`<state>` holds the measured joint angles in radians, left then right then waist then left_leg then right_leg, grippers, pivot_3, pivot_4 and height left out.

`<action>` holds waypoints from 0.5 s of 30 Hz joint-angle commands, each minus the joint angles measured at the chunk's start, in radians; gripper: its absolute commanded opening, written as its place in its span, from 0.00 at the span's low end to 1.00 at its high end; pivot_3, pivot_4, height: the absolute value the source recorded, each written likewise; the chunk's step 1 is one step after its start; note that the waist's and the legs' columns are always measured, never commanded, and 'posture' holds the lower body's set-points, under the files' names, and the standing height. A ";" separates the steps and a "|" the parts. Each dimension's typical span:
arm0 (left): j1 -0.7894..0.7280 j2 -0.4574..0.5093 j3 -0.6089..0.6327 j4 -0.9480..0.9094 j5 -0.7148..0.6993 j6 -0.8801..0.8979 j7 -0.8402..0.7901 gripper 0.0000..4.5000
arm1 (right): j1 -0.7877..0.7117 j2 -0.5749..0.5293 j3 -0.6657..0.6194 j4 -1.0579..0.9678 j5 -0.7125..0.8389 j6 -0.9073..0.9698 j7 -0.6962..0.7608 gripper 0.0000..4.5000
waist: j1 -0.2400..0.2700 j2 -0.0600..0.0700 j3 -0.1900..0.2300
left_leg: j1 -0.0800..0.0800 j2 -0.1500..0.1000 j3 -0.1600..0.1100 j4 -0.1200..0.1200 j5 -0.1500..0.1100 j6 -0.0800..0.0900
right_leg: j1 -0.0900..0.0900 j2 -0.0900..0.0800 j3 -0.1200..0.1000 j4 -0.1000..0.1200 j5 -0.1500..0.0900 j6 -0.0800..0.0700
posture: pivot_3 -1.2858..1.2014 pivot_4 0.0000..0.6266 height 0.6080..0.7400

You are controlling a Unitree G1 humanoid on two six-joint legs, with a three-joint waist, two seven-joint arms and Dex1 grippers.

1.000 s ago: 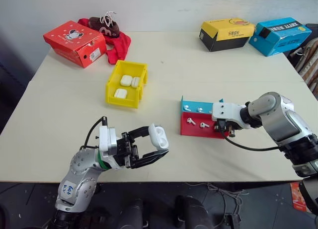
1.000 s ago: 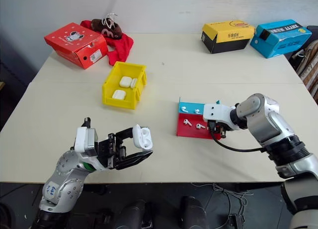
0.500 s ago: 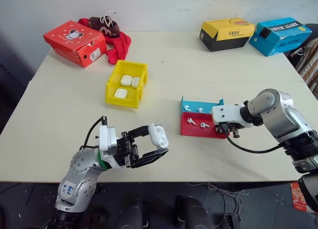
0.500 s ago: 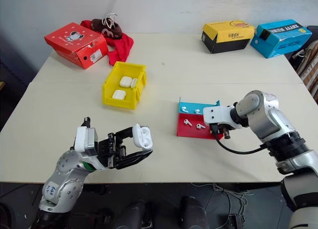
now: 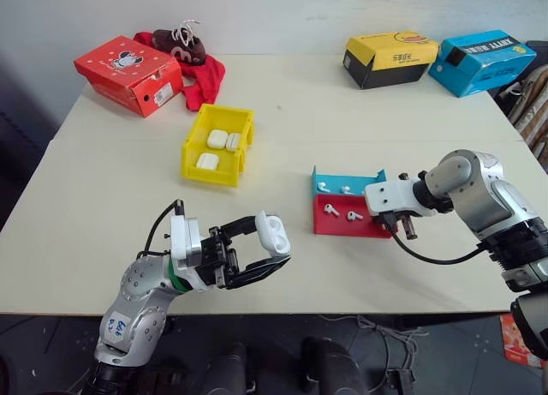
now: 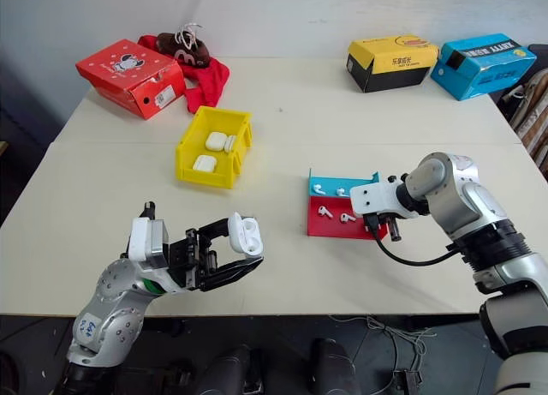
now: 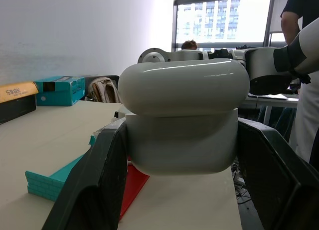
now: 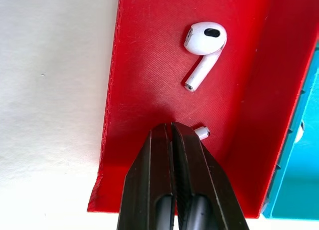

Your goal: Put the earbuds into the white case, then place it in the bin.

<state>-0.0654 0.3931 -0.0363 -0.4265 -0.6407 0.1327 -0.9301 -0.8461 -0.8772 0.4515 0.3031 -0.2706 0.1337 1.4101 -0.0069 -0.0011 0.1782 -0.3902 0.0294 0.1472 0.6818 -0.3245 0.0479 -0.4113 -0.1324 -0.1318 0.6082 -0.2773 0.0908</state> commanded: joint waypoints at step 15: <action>0.001 0.018 0.016 -0.053 -0.032 0.013 -0.003 0.63 | 0.012 0.050 -0.125 -0.158 0.186 0.415 0.020 0.68 | 0.001 0.001 0.000 | 0.000 0.000 0.000 0.000 -0.001 -0.001 | -0.001 -0.001 0.000 0.000 0.000 0.000 | 0.52 0.24 1.00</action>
<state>-0.0585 0.4070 -0.0273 -0.4356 -0.6480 0.1485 -0.9306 -0.8236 -0.8260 0.3399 0.1837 -0.0960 0.5229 1.4379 -0.0062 -0.0006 0.1785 -0.3906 0.0298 0.1468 0.6815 -0.3254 0.0472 -0.4123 -0.1332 -0.1314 0.6083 -0.2776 0.0902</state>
